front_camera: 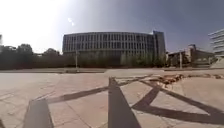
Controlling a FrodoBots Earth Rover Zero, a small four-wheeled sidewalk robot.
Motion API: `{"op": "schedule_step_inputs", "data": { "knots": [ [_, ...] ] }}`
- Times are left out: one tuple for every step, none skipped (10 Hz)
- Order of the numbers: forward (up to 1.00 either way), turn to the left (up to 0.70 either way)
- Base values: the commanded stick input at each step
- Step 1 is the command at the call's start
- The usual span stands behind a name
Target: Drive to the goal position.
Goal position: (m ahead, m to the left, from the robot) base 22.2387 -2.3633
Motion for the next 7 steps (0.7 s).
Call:
{"op": "schedule_step_inputs", "data": {
  "knots": [
    [0.70,0.02],
    [0.70,0.02],
    [0.70,0.02],
    [0.70,0.02],
    [0.70,0.02],
    [0.70,0.02],
    [0.70,0.02]
  ]
}}
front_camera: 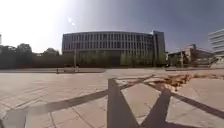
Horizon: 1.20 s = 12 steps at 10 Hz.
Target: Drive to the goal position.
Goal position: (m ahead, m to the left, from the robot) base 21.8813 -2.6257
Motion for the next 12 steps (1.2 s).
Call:
{"op": "schedule_step_inputs", "data": {
  "knots": [
    [0.70,0.02],
    [0.70,0.02],
    [0.70,0.02],
    [0.70,0.02],
    [0.70,0.02],
    [0.70,0.02],
    [0.70,0.02],
    [0.70,0.02],
    [0.70,0.02],
    [0.70,0.02],
    [0.70,0.02],
    [0.70,0.02]
  ]
}}
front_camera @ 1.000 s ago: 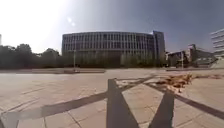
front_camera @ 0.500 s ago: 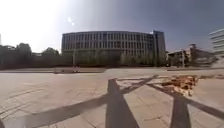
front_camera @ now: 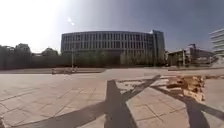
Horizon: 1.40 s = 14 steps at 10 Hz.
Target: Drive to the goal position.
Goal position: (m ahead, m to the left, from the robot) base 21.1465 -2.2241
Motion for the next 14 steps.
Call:
{"op": "schedule_step_inputs", "data": {
  "knots": [
    [0.70,0.02],
    [0.70,0.02],
    [0.70,0.02],
    [0.70,0.02],
    [0.70,0.02],
    [0.70,0.02],
    [0.70,0.02],
    [0.70,0.02],
    [0.70,0.02],
    [0.70,0.02],
    [0.70,0.02],
    [0.70,0.02],
    [0.70,0.02],
    [0.70,0.02]
  ]
}}
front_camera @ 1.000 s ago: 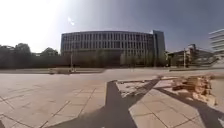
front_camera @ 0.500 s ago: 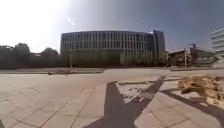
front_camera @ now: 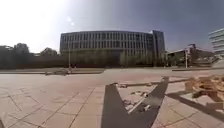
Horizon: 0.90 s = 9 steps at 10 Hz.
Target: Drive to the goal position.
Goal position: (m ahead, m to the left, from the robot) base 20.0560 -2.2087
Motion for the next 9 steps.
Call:
{"op": "schedule_step_inputs", "data": {
  "knots": [
    [0.70,0.02],
    [0.70,0.02],
    [0.70,0.02],
    [0.70,0.02],
    [0.70,0.02],
    [0.70,0.01],
    [0.70,0.00],
    [0.70,0.00],
    [0.70,0.00]
  ]
}}
